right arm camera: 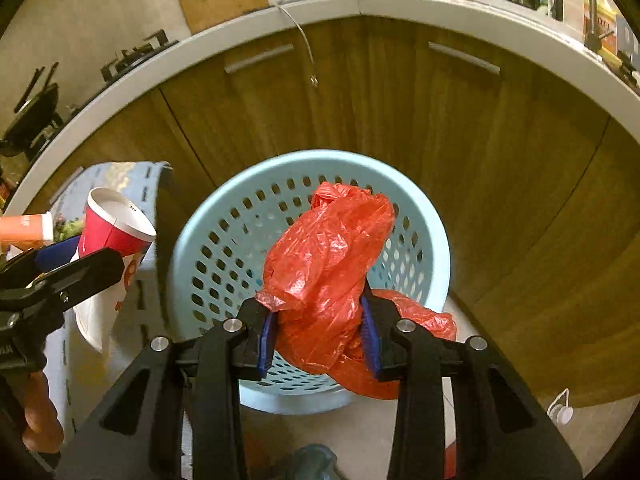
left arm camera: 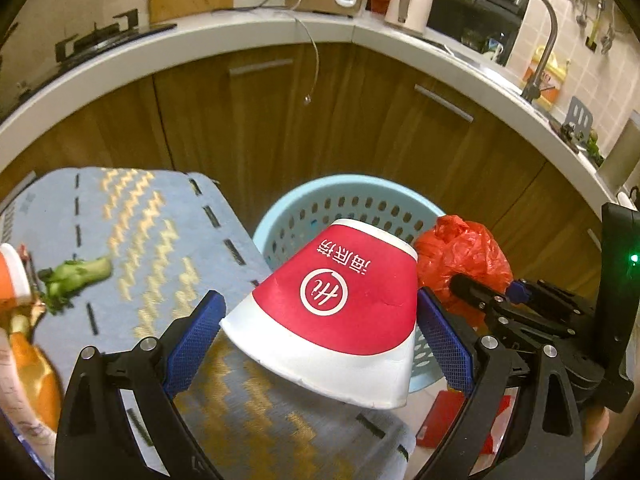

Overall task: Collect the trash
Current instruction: 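Open both tools over the basket to drop the bag and cup, then grasp another blue milk carton with the right tool while the left tool grasps a white dotted wrapper, then carry both items over the basket and open both tools to drop them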

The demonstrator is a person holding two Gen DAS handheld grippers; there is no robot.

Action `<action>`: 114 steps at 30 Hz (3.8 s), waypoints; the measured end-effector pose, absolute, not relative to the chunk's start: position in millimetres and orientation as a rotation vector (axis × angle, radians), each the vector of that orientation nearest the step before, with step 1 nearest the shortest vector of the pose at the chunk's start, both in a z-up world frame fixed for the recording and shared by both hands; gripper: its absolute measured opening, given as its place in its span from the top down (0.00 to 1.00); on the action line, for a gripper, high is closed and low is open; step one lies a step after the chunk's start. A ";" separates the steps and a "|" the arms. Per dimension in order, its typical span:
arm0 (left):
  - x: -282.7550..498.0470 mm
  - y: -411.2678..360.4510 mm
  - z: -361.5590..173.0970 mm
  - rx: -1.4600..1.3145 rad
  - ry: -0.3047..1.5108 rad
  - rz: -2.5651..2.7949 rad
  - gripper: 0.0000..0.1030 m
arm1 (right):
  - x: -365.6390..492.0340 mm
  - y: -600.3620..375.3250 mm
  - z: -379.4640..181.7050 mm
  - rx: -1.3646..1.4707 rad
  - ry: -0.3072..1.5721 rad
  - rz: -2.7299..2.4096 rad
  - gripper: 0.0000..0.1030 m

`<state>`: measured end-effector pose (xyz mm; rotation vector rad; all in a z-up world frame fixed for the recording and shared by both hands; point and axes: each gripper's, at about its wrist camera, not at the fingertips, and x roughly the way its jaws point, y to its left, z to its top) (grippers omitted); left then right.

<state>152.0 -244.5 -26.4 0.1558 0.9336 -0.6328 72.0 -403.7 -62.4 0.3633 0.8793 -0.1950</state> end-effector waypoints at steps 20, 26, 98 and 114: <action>151.0 -235.1 -16.3 0.128 0.936 -0.606 0.10 | 61.9 -411.6 -53.1 0.408 0.865 -0.222 0.51; 150.7 -226.5 -16.9 0.085 0.938 -0.619 0.10 | 54.2 -415.3 -46.2 0.412 0.851 -0.229 0.51; 132.5 104.1 8.4 -0.107 0.828 -0.193 0.95 | 110.4 -58.7 8.9 -0.070 0.790 0.411 0.73; 89.2 67.6 76.6 -0.122 0.656 -0.300 0.96 | 58.0 -114.0 57.9 0.009 0.679 0.395 0.74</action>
